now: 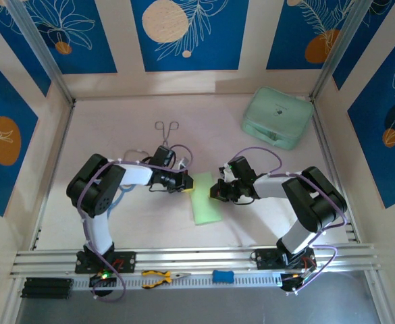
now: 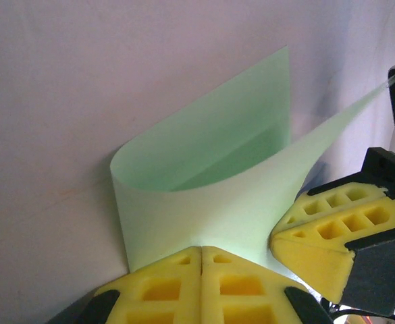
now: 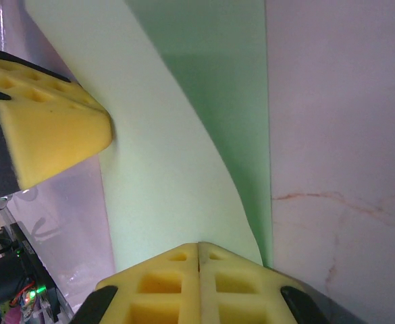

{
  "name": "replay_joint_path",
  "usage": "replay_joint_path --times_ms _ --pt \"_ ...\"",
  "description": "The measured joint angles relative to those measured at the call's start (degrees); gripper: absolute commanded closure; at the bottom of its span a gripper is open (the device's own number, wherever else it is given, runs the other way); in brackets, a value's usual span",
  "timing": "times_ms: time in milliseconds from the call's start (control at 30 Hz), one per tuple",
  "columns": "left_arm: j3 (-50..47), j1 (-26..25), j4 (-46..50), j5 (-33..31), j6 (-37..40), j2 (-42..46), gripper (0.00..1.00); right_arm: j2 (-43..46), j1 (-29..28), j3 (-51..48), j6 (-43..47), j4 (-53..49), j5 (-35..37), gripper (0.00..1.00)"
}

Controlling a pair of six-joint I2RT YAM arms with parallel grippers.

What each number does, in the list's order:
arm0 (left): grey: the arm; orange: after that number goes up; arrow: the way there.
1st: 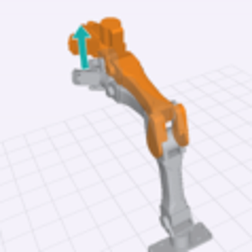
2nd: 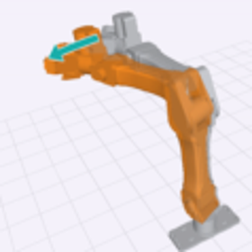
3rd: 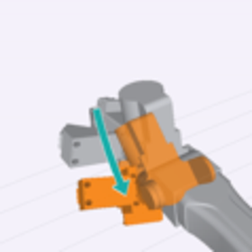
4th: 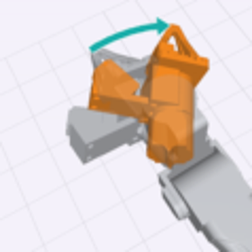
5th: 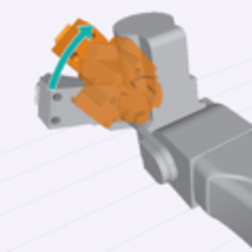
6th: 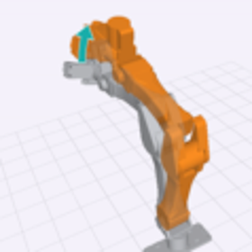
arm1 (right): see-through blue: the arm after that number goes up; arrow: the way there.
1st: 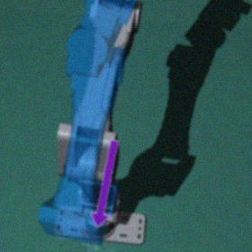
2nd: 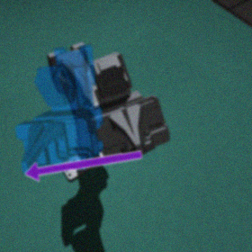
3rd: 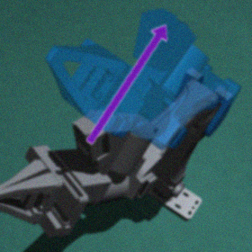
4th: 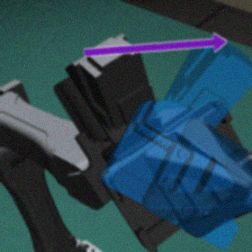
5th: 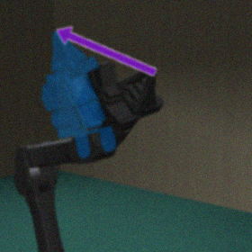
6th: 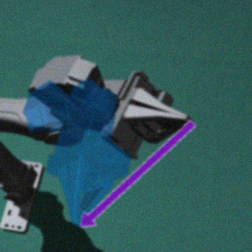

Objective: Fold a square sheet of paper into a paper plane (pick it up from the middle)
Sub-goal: First fold the square sheet of paper in half at the center of the table.

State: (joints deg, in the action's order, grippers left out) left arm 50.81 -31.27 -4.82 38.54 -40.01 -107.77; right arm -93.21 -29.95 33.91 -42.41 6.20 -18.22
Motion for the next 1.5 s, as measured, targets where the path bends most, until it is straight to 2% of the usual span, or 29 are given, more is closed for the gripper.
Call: replay_joint_path --times_ms 367,933,1200,1500 --pt "2.7 0.1 3.6 -1.0 1.6 -0.1 0.95 0.0 0.0 -0.1 0.0 0.0 0.0 1.0" --pt "4.5 1.9 3.3 0.4 1.1 -2.7 0.98 0.1 0.0 -0.3 0.0 0.4 -0.1 1.0" --pt "8.1 2.7 7.3 -4.1 0.4 -3.4 0.99 0.1 0.0 -0.3 0.0 0.4 0.0 1.0" --pt "11.2 2.9 10.3 -5.3 -0.2 -4.6 0.99 0.7 0.0 -1.0 0.0 0.7 0.2 1.0"
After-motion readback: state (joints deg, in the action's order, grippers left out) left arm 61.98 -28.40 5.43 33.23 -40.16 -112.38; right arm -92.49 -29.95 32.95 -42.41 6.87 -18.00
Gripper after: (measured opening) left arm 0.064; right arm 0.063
